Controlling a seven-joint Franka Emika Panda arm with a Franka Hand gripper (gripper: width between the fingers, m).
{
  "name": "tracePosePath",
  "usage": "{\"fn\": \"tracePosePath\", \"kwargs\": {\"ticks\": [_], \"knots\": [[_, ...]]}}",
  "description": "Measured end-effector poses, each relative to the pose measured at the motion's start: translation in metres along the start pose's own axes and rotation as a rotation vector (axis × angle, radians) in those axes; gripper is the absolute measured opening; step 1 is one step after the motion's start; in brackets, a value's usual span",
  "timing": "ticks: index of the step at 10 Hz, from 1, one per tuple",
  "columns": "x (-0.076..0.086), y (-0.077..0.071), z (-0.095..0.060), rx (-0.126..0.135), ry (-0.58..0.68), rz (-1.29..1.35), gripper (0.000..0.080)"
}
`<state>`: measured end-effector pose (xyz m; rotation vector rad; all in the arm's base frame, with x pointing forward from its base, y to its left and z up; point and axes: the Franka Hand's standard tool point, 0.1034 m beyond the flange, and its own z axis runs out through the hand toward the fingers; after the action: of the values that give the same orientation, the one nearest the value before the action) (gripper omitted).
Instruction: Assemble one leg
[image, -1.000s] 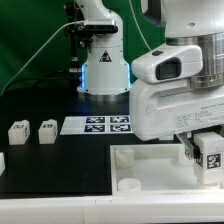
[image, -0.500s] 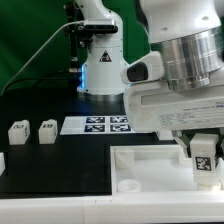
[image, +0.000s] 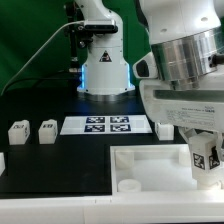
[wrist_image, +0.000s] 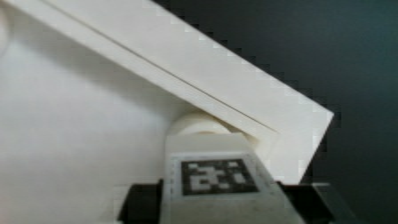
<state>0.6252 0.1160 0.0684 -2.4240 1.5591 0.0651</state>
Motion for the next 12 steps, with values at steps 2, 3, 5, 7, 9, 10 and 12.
{"fn": "tracePosePath", "kwargs": {"ticks": [2,3,5,7,9,10,12], "knots": [[-0.001,-0.002,0.003,0.072,0.011,0.315,0.0295],[-0.001,-0.001,0.004,0.126,0.008,0.464,0.0295],[-0.002,0.000,0.004,0.136,-0.002,0.485,0.0295],[-0.002,0.001,0.005,0.134,0.002,0.426,0.0554],[-0.009,0.004,0.006,0.070,-0.016,0.286,0.0623],[-0.009,0.002,0.003,0.022,-0.007,0.099,0.0642],[-0.013,0.000,0.000,-0.066,-0.007,-0.190,0.0647]]}}
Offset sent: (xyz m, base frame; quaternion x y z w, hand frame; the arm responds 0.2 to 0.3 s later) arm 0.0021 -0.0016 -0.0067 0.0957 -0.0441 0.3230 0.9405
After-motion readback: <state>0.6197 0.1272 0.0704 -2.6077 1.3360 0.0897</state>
